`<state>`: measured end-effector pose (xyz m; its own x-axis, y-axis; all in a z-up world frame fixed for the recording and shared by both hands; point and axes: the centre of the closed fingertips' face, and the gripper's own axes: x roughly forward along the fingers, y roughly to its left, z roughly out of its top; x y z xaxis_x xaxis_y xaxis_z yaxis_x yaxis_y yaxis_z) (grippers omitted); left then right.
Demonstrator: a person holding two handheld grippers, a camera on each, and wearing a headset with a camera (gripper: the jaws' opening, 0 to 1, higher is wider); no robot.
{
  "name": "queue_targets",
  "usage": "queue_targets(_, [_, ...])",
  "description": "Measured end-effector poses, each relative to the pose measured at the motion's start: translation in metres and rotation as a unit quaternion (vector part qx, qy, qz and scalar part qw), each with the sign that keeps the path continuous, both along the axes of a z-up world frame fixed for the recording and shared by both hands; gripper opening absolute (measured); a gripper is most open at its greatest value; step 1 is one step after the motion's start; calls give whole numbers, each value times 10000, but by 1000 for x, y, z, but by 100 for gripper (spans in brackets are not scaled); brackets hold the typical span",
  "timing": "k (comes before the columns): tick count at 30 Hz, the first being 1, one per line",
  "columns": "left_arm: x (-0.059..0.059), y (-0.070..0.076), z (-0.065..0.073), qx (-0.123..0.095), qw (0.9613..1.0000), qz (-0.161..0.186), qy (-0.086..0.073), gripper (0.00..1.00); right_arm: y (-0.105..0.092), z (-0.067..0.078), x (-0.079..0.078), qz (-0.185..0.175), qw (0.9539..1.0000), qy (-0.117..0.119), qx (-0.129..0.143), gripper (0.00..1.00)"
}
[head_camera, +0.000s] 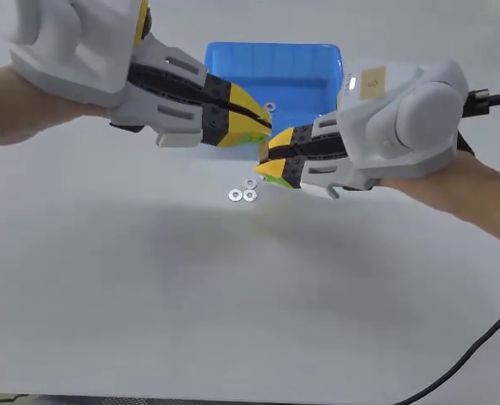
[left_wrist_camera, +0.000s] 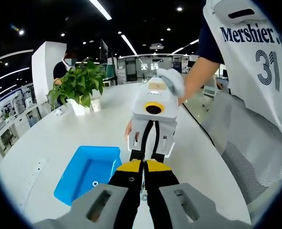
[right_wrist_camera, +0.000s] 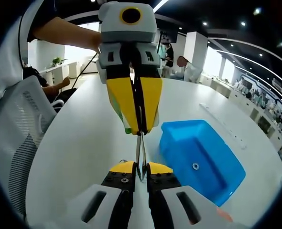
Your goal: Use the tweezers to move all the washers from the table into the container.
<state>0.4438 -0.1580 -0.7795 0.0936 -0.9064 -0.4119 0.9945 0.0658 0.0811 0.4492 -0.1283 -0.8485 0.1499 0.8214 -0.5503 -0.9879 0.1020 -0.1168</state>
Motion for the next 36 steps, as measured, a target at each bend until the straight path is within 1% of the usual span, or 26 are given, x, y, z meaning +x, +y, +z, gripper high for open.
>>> queue_targets(5, [0,0,0,7,10000,-7,-8,5,0,-1,0,-1,10000,32,-2,10])
queue_targets(9, [0,-1,-1,29,10000,-11,-46,5,-1,-1,1,-11,10000,36,3,11])
queue_targets(14, [0,-1,-2,35,10000,0,-13,5,0,-2,1,-9,10000,94,18,11])
queue_targets(20, [0,-1,-2,22,10000,12,-8,5,1,-2,2,-2,9999,139,32,11])
queue_targets(25, [-2,-3,-1,28,10000,-29,-30,5,0,-2,1,22,9999,168,25,11])
queue_targets(31, [-2,-5,-1,-5,10000,-34,23,5,-3,-2,1,7,9997,236,29,12])
queue_targets(36, [-2,-5,-1,-12,10000,-25,61,5,-4,0,0,-8,9995,307,95,12])
